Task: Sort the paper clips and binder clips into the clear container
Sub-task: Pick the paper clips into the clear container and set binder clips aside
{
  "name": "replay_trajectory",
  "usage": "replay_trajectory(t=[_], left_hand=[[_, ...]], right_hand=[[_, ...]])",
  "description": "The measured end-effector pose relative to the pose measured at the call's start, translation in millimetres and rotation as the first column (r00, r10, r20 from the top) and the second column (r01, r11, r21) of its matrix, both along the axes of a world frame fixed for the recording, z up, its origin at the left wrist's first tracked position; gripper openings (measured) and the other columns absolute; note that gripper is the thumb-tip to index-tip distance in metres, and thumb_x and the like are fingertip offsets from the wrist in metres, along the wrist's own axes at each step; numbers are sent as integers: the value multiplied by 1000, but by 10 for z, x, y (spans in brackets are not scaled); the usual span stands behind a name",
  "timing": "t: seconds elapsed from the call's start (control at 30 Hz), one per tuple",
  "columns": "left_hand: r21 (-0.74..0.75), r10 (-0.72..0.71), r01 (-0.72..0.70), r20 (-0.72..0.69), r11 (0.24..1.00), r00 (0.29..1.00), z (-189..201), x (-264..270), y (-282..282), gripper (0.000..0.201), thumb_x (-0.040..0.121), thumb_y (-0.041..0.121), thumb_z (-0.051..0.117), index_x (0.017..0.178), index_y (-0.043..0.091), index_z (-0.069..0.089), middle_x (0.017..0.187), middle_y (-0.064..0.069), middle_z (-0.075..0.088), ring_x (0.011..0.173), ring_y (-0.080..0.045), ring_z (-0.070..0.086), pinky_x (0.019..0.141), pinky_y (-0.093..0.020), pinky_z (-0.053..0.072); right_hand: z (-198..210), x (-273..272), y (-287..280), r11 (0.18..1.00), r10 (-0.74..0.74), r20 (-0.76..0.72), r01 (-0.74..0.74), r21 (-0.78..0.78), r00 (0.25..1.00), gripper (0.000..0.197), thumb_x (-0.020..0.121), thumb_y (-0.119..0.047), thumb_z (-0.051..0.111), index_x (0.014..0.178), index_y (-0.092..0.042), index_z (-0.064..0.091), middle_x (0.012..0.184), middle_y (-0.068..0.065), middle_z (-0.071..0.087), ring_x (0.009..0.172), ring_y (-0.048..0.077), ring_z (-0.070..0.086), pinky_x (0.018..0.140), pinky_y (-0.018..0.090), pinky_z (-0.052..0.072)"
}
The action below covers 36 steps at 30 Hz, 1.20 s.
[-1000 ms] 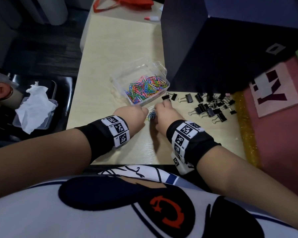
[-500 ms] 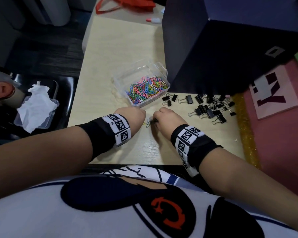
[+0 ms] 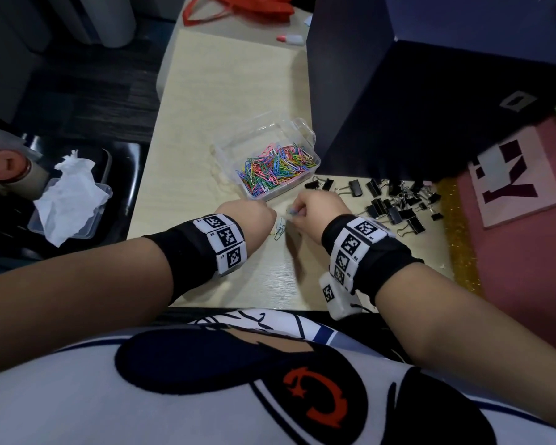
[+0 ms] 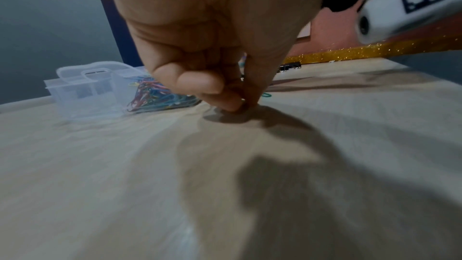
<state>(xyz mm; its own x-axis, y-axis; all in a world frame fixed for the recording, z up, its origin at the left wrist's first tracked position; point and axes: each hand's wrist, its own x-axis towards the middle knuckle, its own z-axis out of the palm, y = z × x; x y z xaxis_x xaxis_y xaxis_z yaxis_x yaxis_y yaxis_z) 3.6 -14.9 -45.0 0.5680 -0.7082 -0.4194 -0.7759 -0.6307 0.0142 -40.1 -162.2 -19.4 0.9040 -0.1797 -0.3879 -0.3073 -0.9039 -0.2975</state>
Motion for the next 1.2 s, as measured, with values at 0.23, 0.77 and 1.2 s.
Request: replay_trajectory(t=[0.23, 0.77, 1.2], left_hand=[[-259, 47, -57, -47, 964, 998, 245, 131, -26, 14, 90, 19, 47, 96, 12, 58, 95, -11, 64, 89, -33, 61, 73, -37, 49], [-96, -62, 62, -2, 994, 998, 234, -26, -114, 23, 93, 19, 48, 114, 14, 58, 113, -8, 54, 102, -30, 60, 67, -36, 45], [33, -122, 122, 3, 992, 993, 110, -57, -157, 17, 92, 11, 49, 107, 9, 57, 104, -10, 58, 95, -31, 60, 69, -37, 48]], right_hand=[[282, 353, 10, 955, -263, 399, 180, 234, 878, 15, 83, -19, 66, 98, -18, 67, 93, -3, 69, 86, 14, 63, 88, 26, 49], [-244, -183, 1, 983, 92, -1, -91, -160, 996, 23, 92, -15, 52, 111, -9, 62, 115, 12, 49, 103, 32, 57, 88, 32, 46], [-205, -209, -51, 995, -73, -89, 66, -75, 993, 26, 89, -7, 46, 110, -14, 59, 113, 11, 60, 105, 29, 58, 89, 35, 50]])
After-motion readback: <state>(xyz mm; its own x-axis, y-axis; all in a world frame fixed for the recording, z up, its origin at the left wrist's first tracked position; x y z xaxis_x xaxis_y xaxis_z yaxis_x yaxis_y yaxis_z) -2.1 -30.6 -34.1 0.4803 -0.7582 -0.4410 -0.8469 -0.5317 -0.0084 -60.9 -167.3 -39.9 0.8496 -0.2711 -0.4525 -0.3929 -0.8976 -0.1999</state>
